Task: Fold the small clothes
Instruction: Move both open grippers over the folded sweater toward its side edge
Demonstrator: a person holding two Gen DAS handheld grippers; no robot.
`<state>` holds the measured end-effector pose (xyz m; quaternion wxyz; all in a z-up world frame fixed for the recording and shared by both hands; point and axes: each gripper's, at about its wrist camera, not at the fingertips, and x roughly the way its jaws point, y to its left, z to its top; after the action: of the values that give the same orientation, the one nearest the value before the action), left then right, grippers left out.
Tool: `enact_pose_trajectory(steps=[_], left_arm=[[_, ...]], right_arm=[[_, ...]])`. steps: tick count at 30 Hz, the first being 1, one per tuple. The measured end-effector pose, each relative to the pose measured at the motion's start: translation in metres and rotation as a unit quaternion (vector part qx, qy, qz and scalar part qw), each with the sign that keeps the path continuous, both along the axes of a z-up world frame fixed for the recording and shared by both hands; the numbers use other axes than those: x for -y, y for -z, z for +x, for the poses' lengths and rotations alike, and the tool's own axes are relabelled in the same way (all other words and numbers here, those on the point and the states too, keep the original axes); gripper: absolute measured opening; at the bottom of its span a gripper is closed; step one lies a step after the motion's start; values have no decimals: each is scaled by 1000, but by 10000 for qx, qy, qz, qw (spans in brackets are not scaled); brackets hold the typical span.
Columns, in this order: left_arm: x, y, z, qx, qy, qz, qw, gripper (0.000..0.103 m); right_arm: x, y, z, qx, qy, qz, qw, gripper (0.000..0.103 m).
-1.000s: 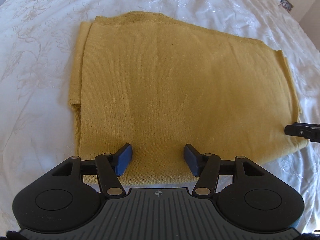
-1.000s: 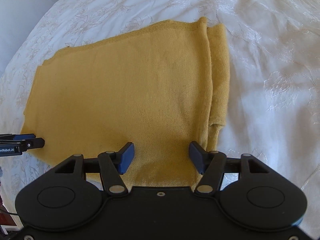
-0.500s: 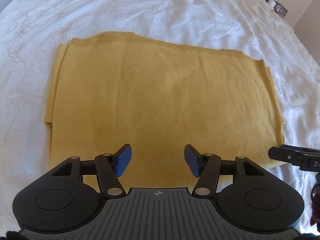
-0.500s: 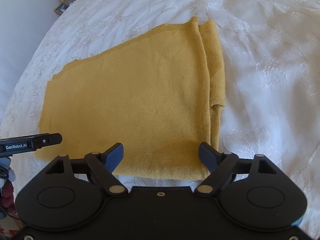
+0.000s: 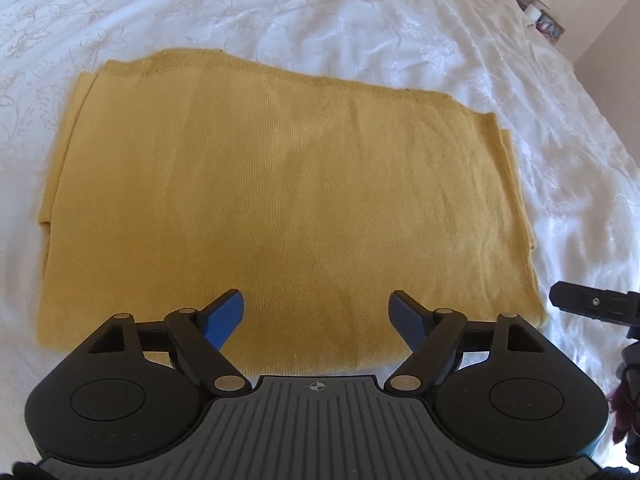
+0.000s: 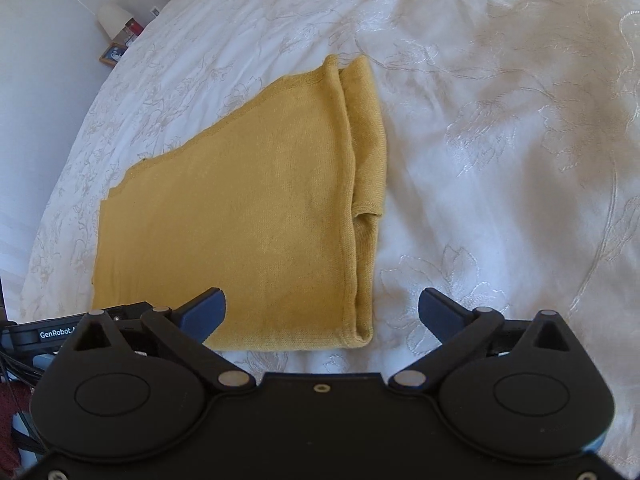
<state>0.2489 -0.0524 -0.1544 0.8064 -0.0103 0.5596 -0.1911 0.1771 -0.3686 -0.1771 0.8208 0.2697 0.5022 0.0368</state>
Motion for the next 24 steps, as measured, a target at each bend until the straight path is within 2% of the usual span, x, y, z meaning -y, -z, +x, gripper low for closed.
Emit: enact_pose_trajectory(steps=[2, 10, 18, 23, 24], left_arm=[[3, -7, 10, 110, -69, 5, 9999, 85], [21, -5, 67, 307, -273, 298, 9987, 85], [26, 21, 101, 31, -331, 740, 9967, 85], [29, 37, 113, -118, -264, 877, 9957, 102], [29, 39, 115, -137, -261, 887, 9956, 103]], right_arm=[[9, -1, 3, 60, 4, 43, 10000, 102], [33, 4, 41, 175, -100, 388, 9990, 102], [39, 27, 78, -19, -276, 861, 9959, 102], [36, 44, 90, -174, -412, 1147, 9924, 103], [35, 46, 93, -182, -432, 1171, 9920, 103]])
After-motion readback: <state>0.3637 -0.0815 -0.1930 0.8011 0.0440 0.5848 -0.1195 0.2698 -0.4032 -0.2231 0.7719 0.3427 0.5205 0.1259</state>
